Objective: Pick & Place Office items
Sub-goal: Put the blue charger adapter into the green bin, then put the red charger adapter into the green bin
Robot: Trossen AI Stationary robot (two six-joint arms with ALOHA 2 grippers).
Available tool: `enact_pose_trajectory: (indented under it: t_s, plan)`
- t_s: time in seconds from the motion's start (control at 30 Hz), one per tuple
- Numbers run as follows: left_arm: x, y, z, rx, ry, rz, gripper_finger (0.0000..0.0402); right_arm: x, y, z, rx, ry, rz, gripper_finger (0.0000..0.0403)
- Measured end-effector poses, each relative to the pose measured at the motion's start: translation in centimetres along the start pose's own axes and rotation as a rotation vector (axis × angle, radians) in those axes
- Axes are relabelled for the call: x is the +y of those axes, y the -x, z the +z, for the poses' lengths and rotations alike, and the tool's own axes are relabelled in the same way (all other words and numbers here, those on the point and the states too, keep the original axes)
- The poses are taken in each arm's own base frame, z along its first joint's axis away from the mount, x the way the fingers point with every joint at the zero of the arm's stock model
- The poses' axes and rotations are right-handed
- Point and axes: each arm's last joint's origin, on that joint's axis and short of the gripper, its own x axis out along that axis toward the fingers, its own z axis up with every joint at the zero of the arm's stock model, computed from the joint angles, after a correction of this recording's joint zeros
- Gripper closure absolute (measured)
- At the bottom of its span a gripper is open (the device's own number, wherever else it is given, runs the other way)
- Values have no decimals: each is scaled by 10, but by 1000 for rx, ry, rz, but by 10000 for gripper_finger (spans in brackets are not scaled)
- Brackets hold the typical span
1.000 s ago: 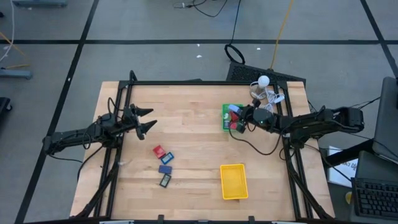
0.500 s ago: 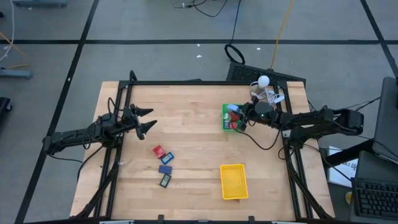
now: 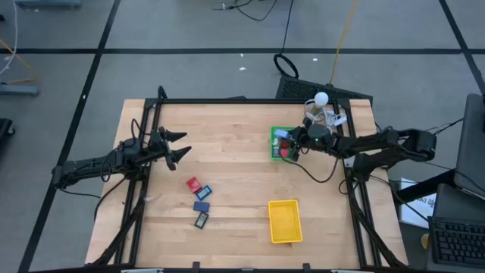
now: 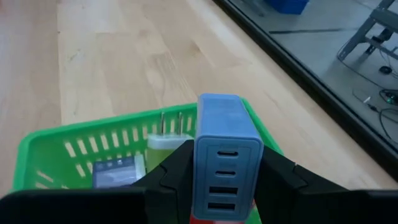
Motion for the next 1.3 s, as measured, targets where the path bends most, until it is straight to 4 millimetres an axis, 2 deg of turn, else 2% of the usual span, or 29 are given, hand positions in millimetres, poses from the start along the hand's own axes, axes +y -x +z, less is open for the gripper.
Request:
enact_pose_trajectory:
  t_s: [0.27, 0.43, 0.67, 1.07, 1.3]
  plan:
    - [0, 0, 0, 0, 0, 0, 66, 1, -8, -8, 32, 1, -1, 288]
    - [0, 0, 0, 0, 0, 0, 66, 1, -9, -9, 34, 2, -3, 273]
    - [0, 0, 0, 0, 0, 0, 66, 1, -9, -7, 14, 0, -2, 274]
    - [0, 0, 0, 0, 0, 0, 66, 0, -9, -3, -20, -85, -9, 195]
    - [0, 0, 0, 0, 0, 0, 66, 1, -8, 11, -170, -125, 52, 177]
